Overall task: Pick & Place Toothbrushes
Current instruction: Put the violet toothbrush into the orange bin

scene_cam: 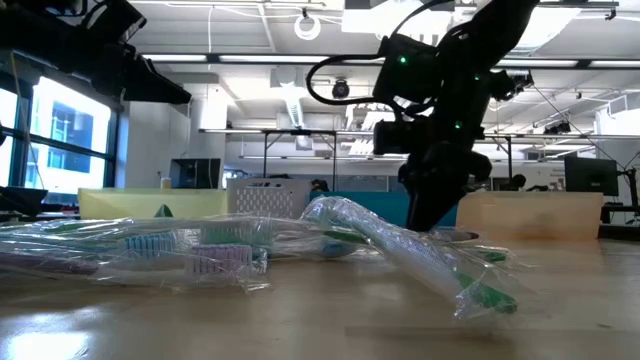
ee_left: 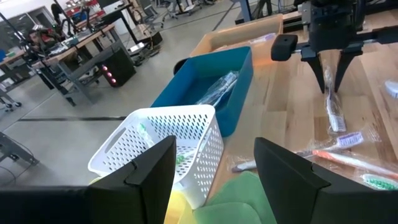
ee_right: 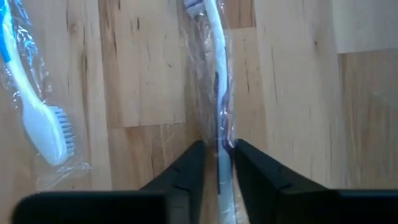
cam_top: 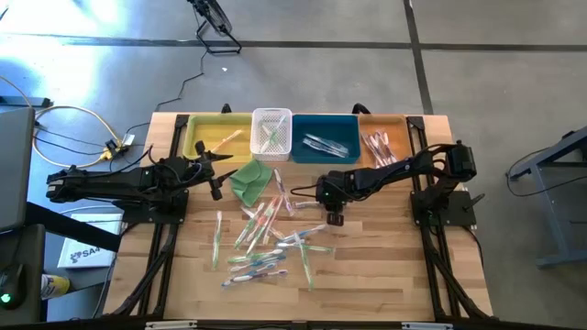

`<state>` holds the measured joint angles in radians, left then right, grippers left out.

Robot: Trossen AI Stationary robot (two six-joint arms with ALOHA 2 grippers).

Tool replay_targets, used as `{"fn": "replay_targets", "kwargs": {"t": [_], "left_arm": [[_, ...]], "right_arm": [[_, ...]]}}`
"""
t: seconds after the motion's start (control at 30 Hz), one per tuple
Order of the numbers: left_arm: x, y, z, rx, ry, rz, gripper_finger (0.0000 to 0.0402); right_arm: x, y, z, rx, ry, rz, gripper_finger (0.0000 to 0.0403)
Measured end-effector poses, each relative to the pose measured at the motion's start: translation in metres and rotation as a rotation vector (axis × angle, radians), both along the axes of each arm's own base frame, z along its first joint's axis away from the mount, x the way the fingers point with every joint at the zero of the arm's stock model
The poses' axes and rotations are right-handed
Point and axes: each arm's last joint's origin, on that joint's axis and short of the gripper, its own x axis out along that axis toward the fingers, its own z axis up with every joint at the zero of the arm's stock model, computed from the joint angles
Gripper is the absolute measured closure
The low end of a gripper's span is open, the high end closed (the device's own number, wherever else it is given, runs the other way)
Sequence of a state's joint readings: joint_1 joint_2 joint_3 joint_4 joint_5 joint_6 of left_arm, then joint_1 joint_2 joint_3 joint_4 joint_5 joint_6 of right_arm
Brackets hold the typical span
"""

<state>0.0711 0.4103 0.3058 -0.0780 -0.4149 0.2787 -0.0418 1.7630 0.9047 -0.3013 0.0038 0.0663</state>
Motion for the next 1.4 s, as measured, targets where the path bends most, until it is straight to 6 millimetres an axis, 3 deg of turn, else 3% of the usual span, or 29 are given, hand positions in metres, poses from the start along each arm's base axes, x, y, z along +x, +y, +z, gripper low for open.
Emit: {"fn": "replay_targets", "kwargs": {"t": [0.13, 0.57, 0.93, 1.2, 1.4], "left_arm": [[0.0, 0.0, 0.0, 0.0, 0.0, 0.0, 0.019], [0.0, 0.0, 0.0, 0.0, 0.0, 0.0, 0.019], [0.0, 0.0, 0.0, 0.0, 0.0, 0.0, 0.019], [0.0, 0.0, 0.0, 0.002, 0.0, 0.0, 0.019], [0.0, 0.0, 0.0, 0.003, 0.001, 0.0, 0.019]], "right_arm": [[0.0, 0.0, 0.0, -0.005, 0.0, 0.005, 0.0384], [-0.003, 0.001, 0.008, -0.002, -0.014, 0.013, 0.0389], [-0.025, -0.002, 0.073, -0.091, -0.178, -0.088, 0.0389], [-0.061, -0.006, 0.119, -0.172, -0.278, -0.296, 0.0389], [-0.089, -0.008, 0.14, -0.223, -0.31, -0.441, 0.039]]}}
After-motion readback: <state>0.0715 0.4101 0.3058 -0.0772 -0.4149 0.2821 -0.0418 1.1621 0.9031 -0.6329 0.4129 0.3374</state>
